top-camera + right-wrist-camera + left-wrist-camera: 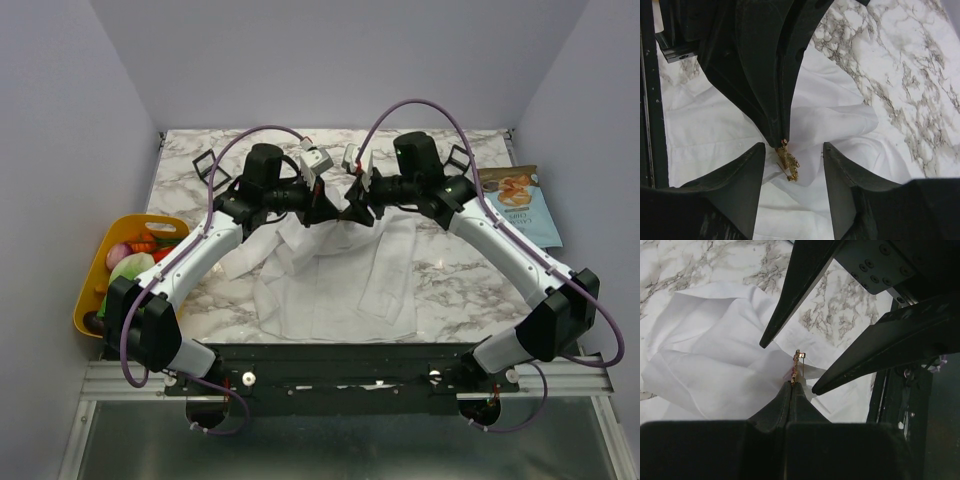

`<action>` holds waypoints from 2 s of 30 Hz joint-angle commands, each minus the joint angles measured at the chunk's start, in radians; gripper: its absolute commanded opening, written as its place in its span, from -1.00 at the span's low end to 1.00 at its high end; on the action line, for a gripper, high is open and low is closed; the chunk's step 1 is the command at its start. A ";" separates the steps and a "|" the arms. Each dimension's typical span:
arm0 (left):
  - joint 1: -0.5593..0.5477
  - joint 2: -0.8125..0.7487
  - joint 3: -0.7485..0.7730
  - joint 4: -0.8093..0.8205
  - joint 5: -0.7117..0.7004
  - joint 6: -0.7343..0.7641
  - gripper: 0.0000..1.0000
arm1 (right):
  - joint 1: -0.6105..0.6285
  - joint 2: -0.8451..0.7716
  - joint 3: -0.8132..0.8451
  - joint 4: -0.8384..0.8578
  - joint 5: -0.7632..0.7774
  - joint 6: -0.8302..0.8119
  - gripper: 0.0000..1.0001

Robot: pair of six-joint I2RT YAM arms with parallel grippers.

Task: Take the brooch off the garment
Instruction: Remove the brooch from the clothes.

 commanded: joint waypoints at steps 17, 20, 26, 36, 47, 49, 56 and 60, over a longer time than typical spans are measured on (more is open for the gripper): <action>0.011 0.011 0.050 -0.075 0.155 0.104 -1.00 | -0.056 0.054 0.066 -0.203 -0.232 -0.112 -0.24; 0.011 0.008 0.040 -0.072 0.157 0.102 -1.00 | -0.056 0.064 0.070 -0.204 -0.254 -0.103 -0.30; 0.011 -0.001 0.020 -0.060 0.152 0.102 -1.00 | -0.056 0.063 0.079 -0.210 -0.271 -0.100 -0.45; 0.013 -0.008 0.002 -0.049 0.148 0.104 -1.00 | -0.070 0.040 0.076 -0.183 -0.260 -0.078 -0.31; 0.013 -0.008 -0.007 -0.038 0.158 0.101 -1.00 | -0.082 0.055 0.081 -0.169 -0.301 -0.054 -0.38; 0.013 -0.011 -0.013 -0.032 0.163 0.096 -1.00 | -0.082 0.060 0.081 -0.161 -0.303 -0.042 -0.37; 0.013 -0.015 -0.018 -0.029 0.185 0.101 -1.00 | -0.085 0.075 0.073 -0.132 -0.304 -0.016 -0.10; 0.013 -0.017 -0.018 -0.027 0.201 0.102 -1.00 | -0.083 0.095 0.075 -0.134 -0.311 -0.011 -0.08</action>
